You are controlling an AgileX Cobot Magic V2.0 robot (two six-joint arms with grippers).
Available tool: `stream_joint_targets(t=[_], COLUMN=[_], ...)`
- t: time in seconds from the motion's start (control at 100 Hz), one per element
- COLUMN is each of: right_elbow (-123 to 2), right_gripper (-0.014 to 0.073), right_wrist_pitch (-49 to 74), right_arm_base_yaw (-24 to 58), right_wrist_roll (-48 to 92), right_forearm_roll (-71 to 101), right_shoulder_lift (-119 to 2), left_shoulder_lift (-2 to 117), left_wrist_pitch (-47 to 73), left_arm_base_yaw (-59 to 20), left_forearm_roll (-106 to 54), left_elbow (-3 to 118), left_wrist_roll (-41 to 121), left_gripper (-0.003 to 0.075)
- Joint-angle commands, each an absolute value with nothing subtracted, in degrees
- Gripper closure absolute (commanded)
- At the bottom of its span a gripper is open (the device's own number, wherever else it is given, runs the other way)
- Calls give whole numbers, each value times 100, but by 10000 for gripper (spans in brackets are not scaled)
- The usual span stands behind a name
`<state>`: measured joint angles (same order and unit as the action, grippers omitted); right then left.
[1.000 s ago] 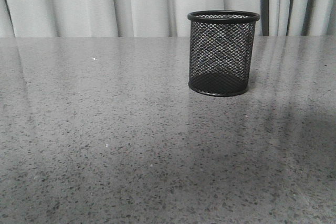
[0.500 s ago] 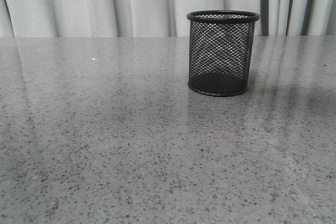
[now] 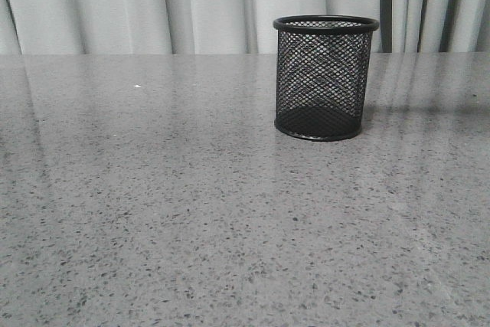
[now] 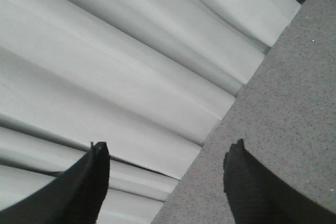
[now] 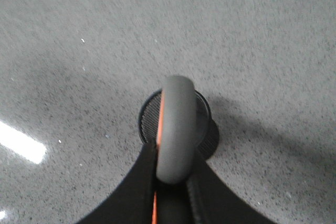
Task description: Put scissors into bucket
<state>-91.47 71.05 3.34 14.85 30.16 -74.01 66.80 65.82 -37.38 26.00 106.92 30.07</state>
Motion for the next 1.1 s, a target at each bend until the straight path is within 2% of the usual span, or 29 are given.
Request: stream_joint_targets(t=[0.0, 0.35, 0.78, 0.85, 0.97, 1.02, 1.09], right_elbow=[-9401, -9401, -9401, -9401, -9401, -9401, -9427], right_gripper=[638, 638, 620, 536, 265, 177, 134], right_wrist_pitch=[6948, 6606, 6657, 6712, 6735, 6735, 6735], right_arm_base_yaw=[371, 922, 994, 994, 994, 994, 994], right_wrist_roll=[1411, 1375, 1475, 1533, 1537, 1537, 1537], right_forearm_roll=[3068, 2616, 2614, 2688, 2712, 2726, 2726], right_shoulder_lift=[-7442, -8050, -8633, -8657, -8671, -8671, -8660], left_shoulder_lift=[6573, 6573, 6573, 6573, 6573, 6573, 6573], left_wrist_pitch=[6233, 6233, 6254, 6254, 6254, 6254, 6254], left_arm_base_yaw=[-3678, -3678, -3678, -3678, -3678, -3678, -3678], left_forearm_roll=[2705, 2714, 2704, 2704, 2704, 2704, 2704], left_elbow=[10847, 10847, 10847, 10847, 10847, 10847, 10847], left_wrist_roll=[2925, 2925, 2925, 2925, 2925, 2925, 2925], left_gripper=[283, 283, 283, 283, 283, 283, 283])
